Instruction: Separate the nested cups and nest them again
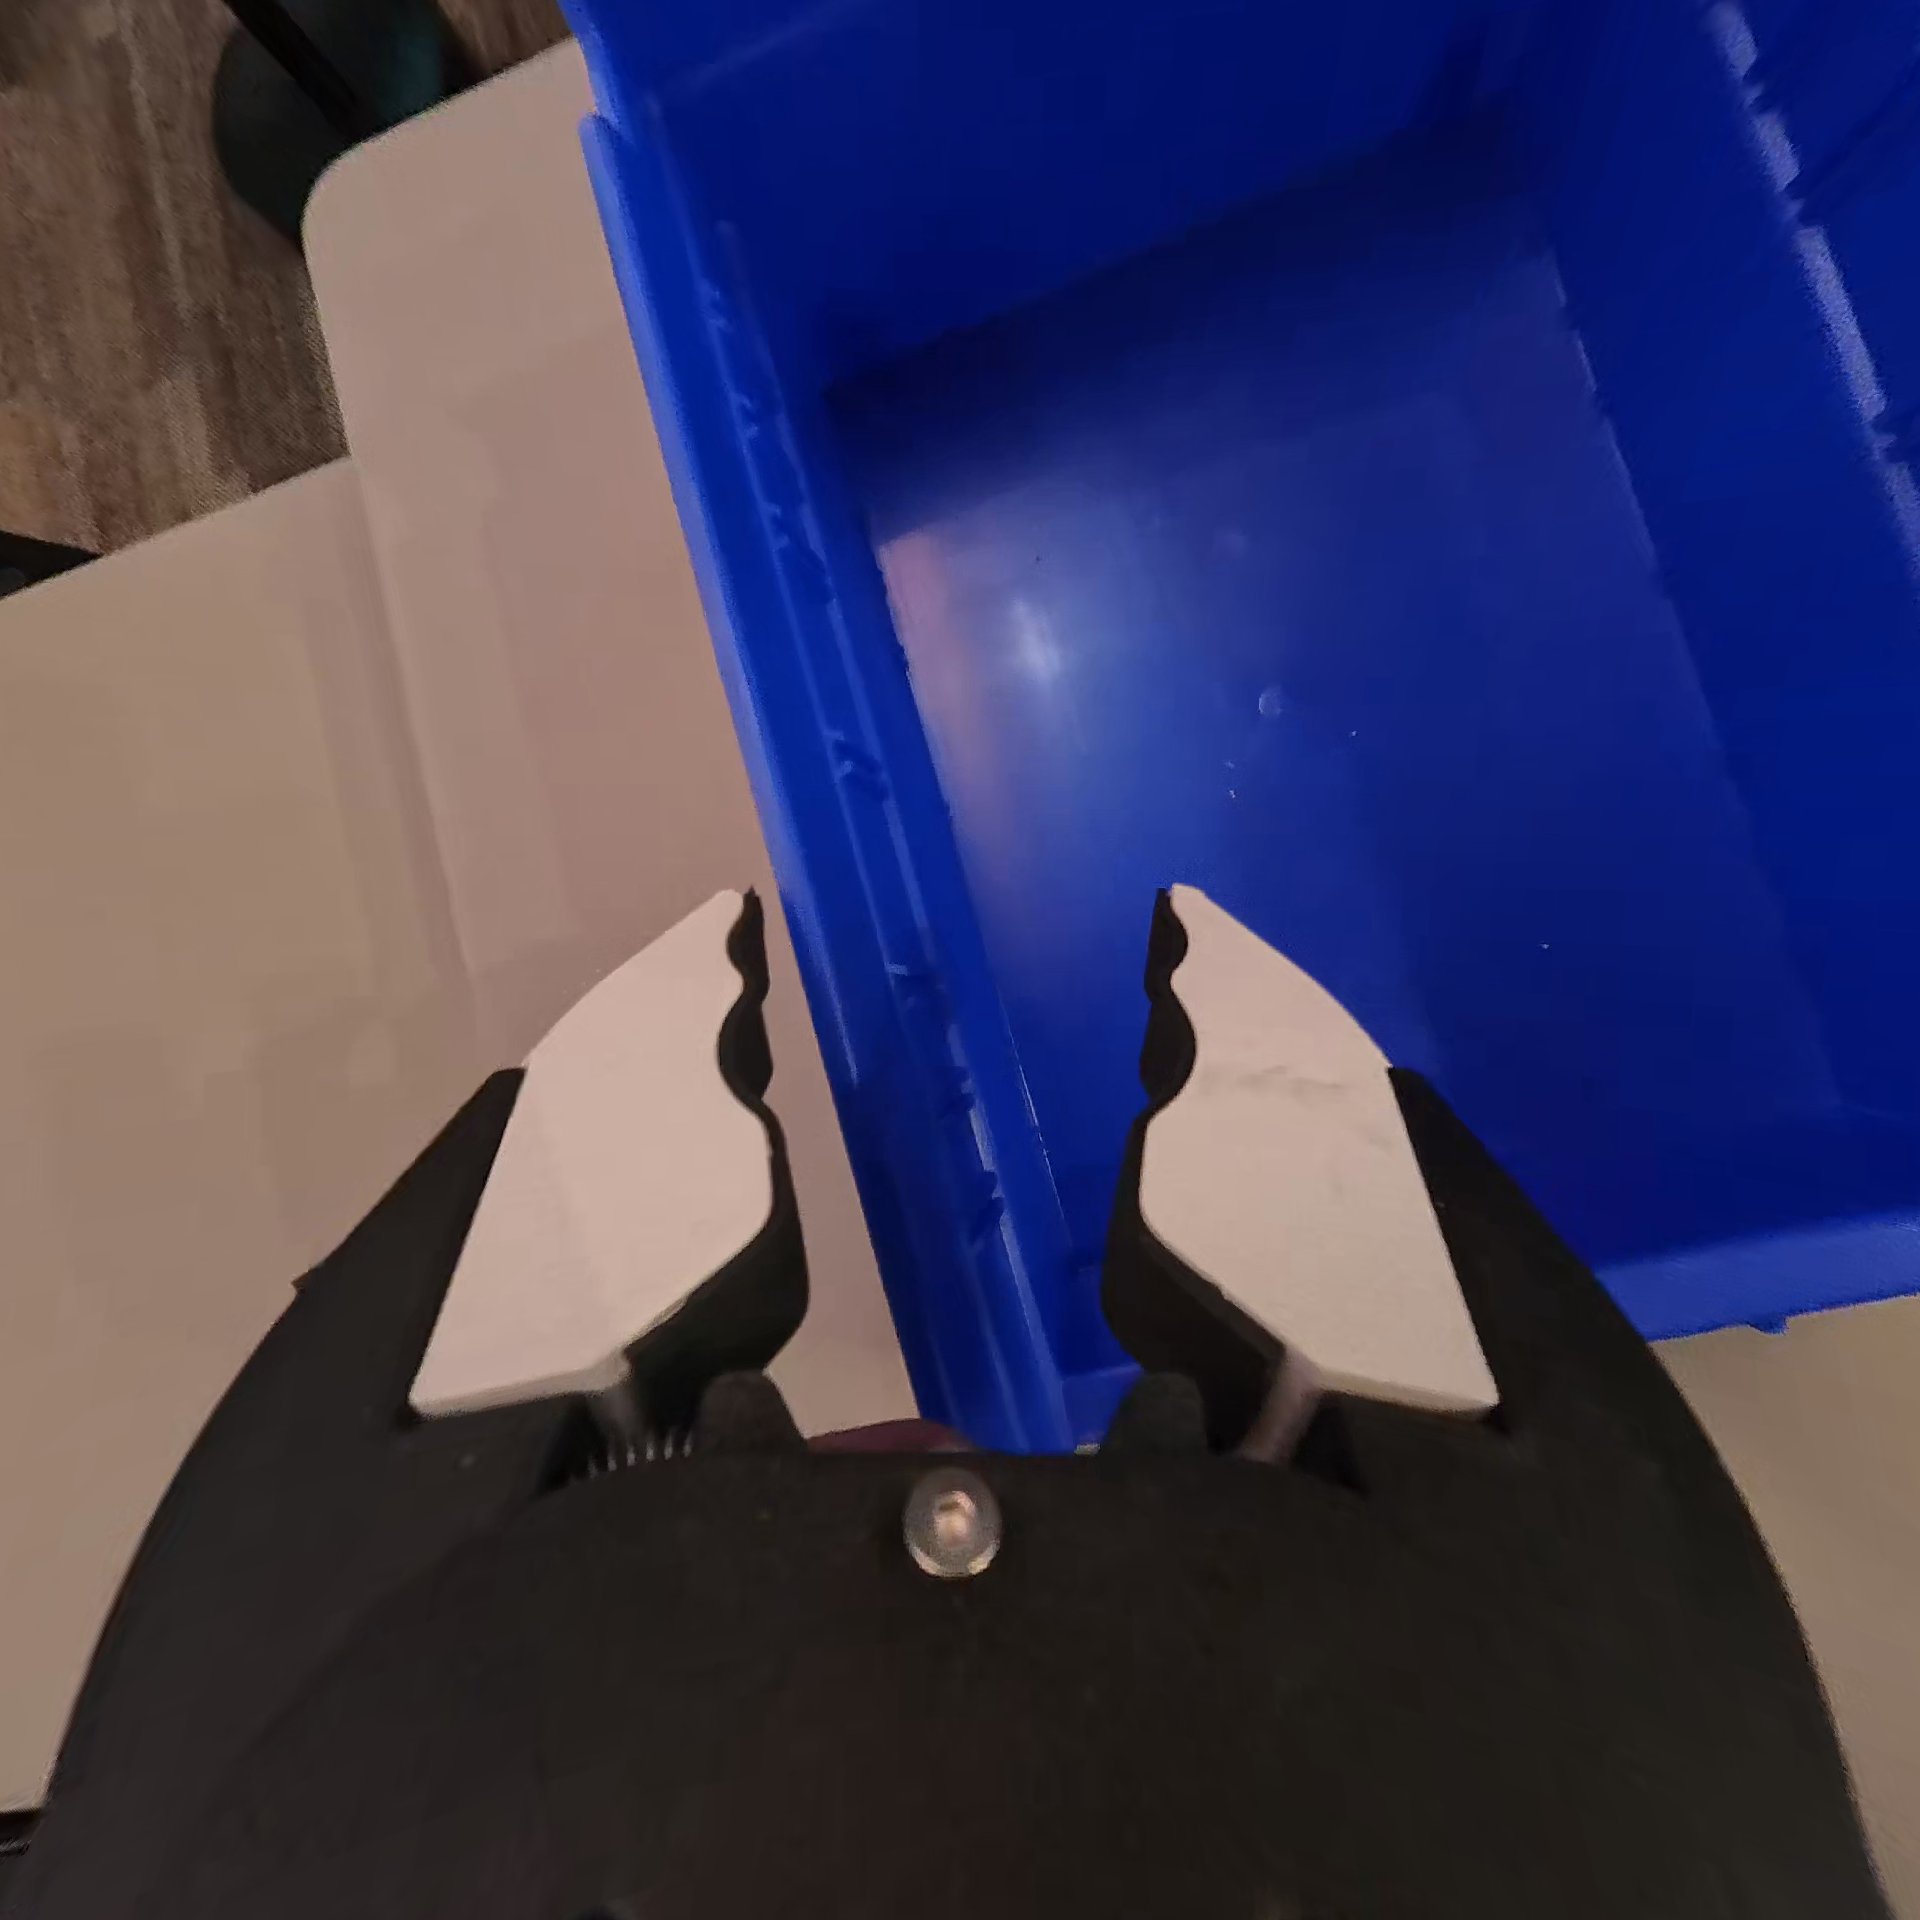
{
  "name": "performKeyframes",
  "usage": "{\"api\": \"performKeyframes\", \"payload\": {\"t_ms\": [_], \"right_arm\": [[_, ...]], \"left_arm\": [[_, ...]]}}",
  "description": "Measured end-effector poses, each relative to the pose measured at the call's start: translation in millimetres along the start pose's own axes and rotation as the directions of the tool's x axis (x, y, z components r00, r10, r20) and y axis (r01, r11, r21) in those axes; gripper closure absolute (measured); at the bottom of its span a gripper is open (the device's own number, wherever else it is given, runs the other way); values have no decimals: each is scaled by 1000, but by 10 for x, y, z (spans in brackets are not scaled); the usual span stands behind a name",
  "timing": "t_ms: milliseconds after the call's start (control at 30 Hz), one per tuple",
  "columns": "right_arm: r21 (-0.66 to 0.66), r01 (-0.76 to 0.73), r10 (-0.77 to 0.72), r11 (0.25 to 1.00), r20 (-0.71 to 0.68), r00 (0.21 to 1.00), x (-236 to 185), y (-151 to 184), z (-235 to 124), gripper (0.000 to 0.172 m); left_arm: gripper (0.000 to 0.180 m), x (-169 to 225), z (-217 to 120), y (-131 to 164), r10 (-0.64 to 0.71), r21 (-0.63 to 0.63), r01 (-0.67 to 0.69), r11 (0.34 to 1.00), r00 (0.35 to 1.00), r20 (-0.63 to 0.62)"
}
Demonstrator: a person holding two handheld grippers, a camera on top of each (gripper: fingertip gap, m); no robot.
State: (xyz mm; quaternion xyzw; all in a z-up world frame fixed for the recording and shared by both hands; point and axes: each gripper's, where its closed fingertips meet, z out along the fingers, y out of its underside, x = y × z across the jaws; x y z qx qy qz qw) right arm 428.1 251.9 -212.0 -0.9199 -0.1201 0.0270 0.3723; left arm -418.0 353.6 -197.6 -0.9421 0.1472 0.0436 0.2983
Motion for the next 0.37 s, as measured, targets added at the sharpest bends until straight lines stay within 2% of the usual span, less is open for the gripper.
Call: {"api": "performKeyframes", "payload": {"t_ms": [67,367], "right_arm": [[4,21,-21,1000,-33,999,47,-5,25,164],[57,102,-104,993,30,994,-10,-2,15,164]], "left_arm": [[114,-12,48,60,4,-34,-4,999,1000,9],[152,-92,75,206,21,-108,-16,994,999,45]]}}
